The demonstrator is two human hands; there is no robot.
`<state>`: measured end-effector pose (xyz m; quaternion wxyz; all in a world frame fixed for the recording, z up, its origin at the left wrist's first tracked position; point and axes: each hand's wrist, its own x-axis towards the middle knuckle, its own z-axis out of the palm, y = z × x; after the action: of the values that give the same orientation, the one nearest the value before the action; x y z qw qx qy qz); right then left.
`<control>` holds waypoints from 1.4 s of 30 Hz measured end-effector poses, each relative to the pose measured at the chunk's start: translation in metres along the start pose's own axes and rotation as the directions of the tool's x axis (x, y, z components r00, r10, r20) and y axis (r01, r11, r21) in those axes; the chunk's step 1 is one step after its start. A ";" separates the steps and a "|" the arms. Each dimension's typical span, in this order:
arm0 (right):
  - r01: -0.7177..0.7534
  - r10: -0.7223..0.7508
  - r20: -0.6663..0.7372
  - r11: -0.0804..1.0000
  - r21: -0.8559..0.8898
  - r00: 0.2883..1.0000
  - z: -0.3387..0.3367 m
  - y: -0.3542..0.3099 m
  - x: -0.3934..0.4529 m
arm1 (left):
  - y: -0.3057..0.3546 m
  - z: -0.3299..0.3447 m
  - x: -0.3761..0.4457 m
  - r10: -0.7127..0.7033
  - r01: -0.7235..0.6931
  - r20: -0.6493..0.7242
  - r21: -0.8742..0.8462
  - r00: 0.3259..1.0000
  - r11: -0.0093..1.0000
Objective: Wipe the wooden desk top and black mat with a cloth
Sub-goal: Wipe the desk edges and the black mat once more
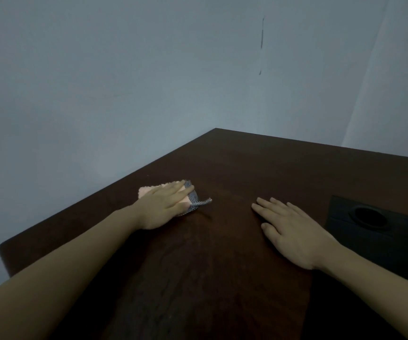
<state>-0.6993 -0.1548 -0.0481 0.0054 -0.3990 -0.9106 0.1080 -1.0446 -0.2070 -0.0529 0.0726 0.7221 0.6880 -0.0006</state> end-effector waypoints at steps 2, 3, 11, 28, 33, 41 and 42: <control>-0.003 0.003 0.000 1.000 -0.009 1.000 0.000 0.000 0.000 | -0.010 -0.008 -0.003 0.048 -0.048 0.003 0.006 0.999 0.999; -0.004 0.004 0.009 1.000 -0.013 1.000 -0.001 0.000 0.000 | -0.019 -0.012 -0.001 0.033 -0.033 0.006 0.004 0.999 0.999; -0.015 0.015 0.004 1.000 -0.024 1.000 0.000 0.002 0.002 | -0.096 -0.015 0.061 -0.402 0.402 -0.092 -0.012 0.911 0.915; -0.007 0.008 0.021 1.000 -0.027 1.000 -0.002 0.000 0.002 | -0.064 -0.012 0.018 -0.275 0.252 -0.118 -0.181 0.954 0.951; -0.013 0.013 0.022 1.000 -0.025 1.000 -0.001 0.005 0.004 | -0.109 -0.017 0.063 -0.437 0.394 -0.168 -0.235 0.884 0.888; -0.002 0.002 0.014 1.000 -0.022 1.000 0.000 0.003 0.001 | -0.093 -0.013 0.032 -0.446 0.424 -0.157 -0.157 0.881 0.892; -0.003 0.004 0.018 1.000 -0.027 1.000 -0.001 0.002 0.000 | -0.090 -0.012 0.021 -0.440 0.419 -0.146 -0.152 0.886 0.895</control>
<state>-0.6977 -0.1532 -0.0477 -0.0084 -0.3996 -0.9112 0.0994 -1.1337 -0.1814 -0.0529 0.0513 0.5435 0.8333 0.0872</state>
